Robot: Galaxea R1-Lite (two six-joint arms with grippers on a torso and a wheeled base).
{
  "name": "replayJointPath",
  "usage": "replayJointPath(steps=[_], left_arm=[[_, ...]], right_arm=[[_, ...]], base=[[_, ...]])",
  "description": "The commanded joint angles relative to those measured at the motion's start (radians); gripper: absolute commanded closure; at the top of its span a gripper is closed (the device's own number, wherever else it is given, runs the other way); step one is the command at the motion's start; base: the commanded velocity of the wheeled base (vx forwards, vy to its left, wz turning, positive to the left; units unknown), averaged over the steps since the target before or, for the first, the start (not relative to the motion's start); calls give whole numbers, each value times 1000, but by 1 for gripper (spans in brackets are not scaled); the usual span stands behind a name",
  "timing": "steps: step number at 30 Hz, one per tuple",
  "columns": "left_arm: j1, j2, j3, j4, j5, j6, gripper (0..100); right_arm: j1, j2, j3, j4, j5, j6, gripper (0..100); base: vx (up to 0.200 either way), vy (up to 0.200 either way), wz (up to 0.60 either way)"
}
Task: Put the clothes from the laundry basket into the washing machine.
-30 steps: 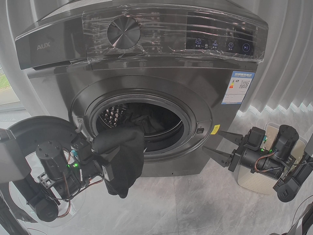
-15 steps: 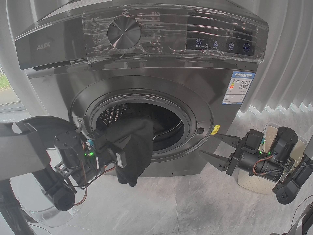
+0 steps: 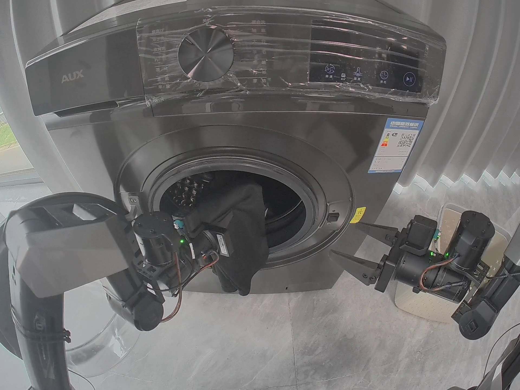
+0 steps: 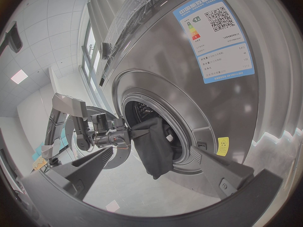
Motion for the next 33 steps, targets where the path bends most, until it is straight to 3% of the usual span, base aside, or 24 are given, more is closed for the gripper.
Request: replayJointPath(steps=[1, 4, 10, 22, 33], left_arm=[[-13, 109, -91, 3, 16, -47, 100], [-21, 132, -156, 25, 19, -76, 100], [-27, 155, -355, 170, 51, -133, 100], [4, 262, -722, 316, 108, -136, 100], [21, 340, -845, 370, 110, -136, 100]], right_arm=[[1, 3, 1, 0, 1, 0, 0], [1, 3, 1, 0, 1, 1, 0], [1, 5, 1, 0, 1, 1, 0], [3, 5, 1, 0, 1, 1, 0], [3, 5, 6, 1, 1, 0, 0]], base=[[0, 0, 0], [0, 0, 0], [0, 0, 0], [0, 0, 0], [0, 0, 0]])
